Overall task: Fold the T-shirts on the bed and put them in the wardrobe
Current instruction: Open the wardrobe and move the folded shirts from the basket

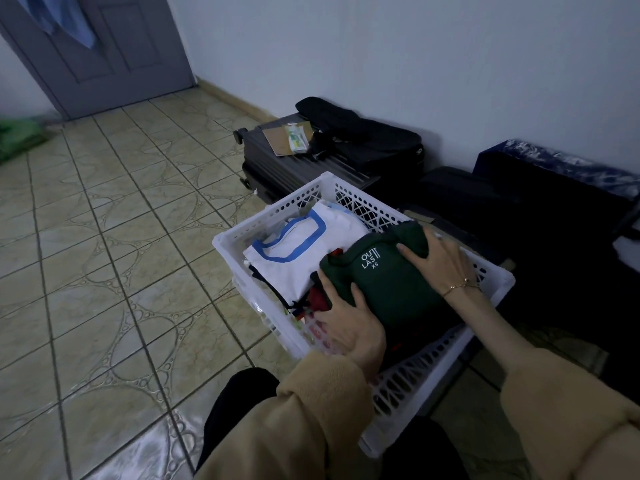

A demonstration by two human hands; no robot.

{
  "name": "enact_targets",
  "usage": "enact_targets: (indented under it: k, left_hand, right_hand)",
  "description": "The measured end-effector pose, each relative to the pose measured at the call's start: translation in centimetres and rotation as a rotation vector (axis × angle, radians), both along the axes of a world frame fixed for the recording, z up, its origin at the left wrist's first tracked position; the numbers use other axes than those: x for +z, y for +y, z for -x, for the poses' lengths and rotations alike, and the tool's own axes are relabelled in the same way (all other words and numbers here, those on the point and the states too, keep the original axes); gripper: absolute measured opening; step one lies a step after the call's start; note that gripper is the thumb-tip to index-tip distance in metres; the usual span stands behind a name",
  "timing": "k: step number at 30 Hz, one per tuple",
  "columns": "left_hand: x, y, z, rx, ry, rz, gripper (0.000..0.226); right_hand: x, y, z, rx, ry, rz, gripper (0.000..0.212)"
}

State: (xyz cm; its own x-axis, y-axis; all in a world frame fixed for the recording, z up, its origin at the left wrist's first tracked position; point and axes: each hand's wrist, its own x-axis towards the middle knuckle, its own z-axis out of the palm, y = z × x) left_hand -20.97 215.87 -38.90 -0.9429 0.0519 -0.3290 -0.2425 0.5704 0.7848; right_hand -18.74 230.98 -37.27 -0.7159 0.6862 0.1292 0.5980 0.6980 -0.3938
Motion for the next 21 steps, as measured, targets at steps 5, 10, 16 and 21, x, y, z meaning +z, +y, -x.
enact_targets:
  k: [5,10,16,21]
  left_hand:
    - [2.1,0.4,1.9,-0.139,0.140,-0.196,0.060]
    - [4.1,2.1,6.2,-0.297,0.311,-0.280,0.059]
    - [9.1,2.1,8.6,-0.426,0.417,-0.297,0.057]
    - [16.1,0.4,8.0,-0.456,0.437,-0.331,0.057]
  right_hand:
    - [3.4,-0.7,-0.9,-0.183,0.124,-0.052,0.064]
    - [5.1,-1.3,0.1,-0.354,0.295,-0.052,0.062]
    - [8.6,-2.4,0.7,-0.462,0.520,0.006,0.058]
    - [15.7,-4.3,-0.3,-0.489,0.547,0.046,0.055]
